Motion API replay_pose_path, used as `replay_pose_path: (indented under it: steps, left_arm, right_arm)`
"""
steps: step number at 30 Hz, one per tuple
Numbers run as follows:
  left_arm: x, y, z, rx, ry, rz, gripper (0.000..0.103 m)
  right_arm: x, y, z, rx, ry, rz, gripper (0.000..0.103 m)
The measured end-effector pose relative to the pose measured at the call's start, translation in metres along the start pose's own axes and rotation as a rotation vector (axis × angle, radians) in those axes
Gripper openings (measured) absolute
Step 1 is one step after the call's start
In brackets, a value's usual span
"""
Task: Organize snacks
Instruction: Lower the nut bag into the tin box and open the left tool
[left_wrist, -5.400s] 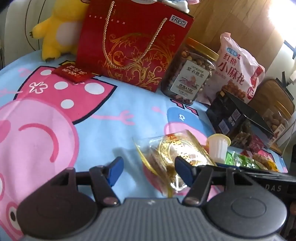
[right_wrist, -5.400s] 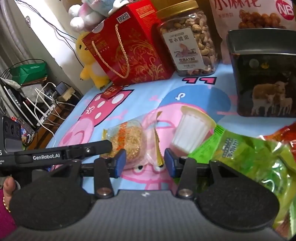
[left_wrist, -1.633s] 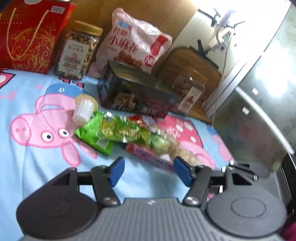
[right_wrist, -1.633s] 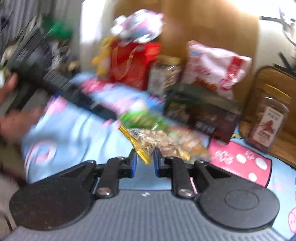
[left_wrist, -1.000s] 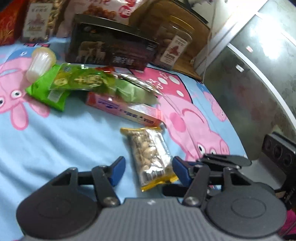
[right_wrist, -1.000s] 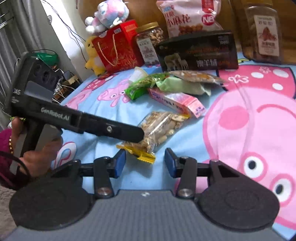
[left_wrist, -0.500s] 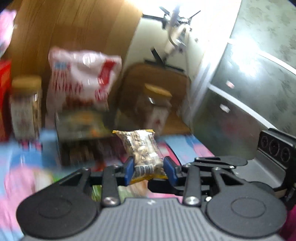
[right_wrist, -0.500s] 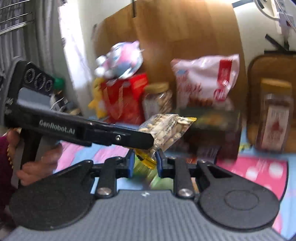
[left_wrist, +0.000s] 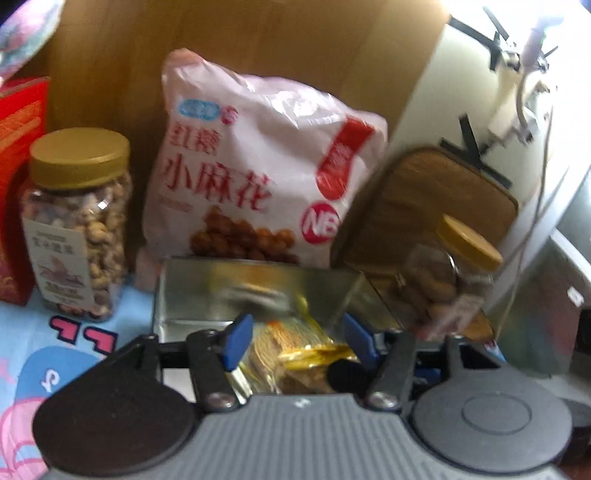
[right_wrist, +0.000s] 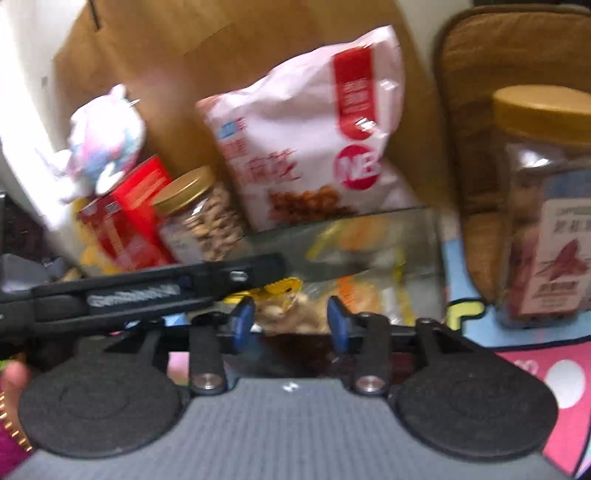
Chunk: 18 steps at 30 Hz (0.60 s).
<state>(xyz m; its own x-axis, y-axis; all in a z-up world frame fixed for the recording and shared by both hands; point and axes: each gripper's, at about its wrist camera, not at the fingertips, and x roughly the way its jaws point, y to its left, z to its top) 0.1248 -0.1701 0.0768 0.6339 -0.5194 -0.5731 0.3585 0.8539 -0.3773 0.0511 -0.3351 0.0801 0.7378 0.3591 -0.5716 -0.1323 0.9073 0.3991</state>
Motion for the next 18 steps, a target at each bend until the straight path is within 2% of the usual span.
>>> replay_pose_path:
  steps: [3,6,10,15,17,18]
  left_arm:
    - [-0.020,0.004,0.005,-0.017,-0.054,-0.002,0.069]
    - [-0.048,0.009,0.005,-0.011,-0.075,-0.025,0.069]
    - [-0.090,0.011,-0.008,0.048,-0.084,-0.059,0.069]
    - [-0.138,0.016,-0.039,0.135,-0.101,-0.093,0.074]
    - [-0.149,0.019,-0.048,0.142,-0.096,-0.106,0.074]
    - [-0.154,0.021,-0.054,0.142,-0.094,-0.119,0.074]
  right_arm:
    - [-0.006,-0.003,0.004,0.018,-0.027,-0.037,0.050]
    - [-0.025,-0.007,0.002,0.020,-0.047,-0.033,0.050]
    - [-0.069,-0.004,-0.010,-0.028,-0.053,0.003,0.049]
    - [-0.165,-0.018,-0.047,-0.114,-0.058,0.066,0.053]
    - [-0.211,-0.033,-0.068,-0.136,-0.065,0.040,0.058]
    - [-0.237,-0.040,-0.080,-0.154,-0.083,-0.011,0.059]
